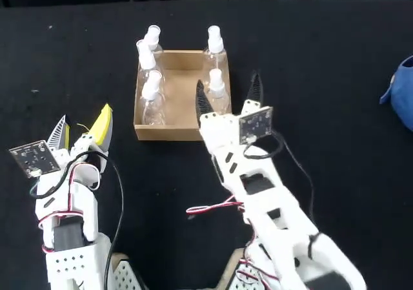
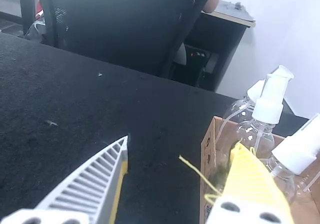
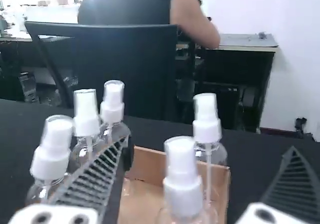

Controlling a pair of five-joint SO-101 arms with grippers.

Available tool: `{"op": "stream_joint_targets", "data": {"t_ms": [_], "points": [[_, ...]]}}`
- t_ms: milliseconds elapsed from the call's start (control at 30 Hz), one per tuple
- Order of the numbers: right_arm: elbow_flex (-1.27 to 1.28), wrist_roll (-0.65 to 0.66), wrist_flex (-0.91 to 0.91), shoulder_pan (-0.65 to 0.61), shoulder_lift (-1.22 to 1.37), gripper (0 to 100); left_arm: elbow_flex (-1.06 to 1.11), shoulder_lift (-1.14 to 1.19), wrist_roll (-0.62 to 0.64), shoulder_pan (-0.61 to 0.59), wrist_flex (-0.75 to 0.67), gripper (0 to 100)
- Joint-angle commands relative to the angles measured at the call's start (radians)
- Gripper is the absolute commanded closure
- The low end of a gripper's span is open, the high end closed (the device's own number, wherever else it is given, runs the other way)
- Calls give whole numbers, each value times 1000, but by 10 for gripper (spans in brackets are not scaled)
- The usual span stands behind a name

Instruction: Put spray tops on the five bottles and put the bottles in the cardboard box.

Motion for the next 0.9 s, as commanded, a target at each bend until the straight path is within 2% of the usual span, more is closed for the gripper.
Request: {"op": "stream_joint_targets", "data": {"t_ms": [0,100,233,267,367,467,533,600,733,867], "points": [[-4,2,77,35,-136,600,24,-5,-8,4,-26,798],[-2,2,150,35,-206,667,24,-3,-8,4,-26,798],[-1,2,170,78,-289,957,24,-3,-8,4,-18,798],[-1,2,173,101,-315,995,24,-3,-8,4,-18,798],[31,6,193,175,-403,908,24,-3,-8,4,-17,848],[134,8,253,253,-518,926,24,-3,-8,4,-18,982],[219,8,299,301,-621,952,24,-3,-8,4,-17,950],[280,8,367,354,-730,982,24,-3,-8,4,-17,975],[257,2,752,437,-967,988,24,-2,-2,13,9,970],[266,2,1208,437,-1185,988,24,-11,-8,113,3,970]]}}
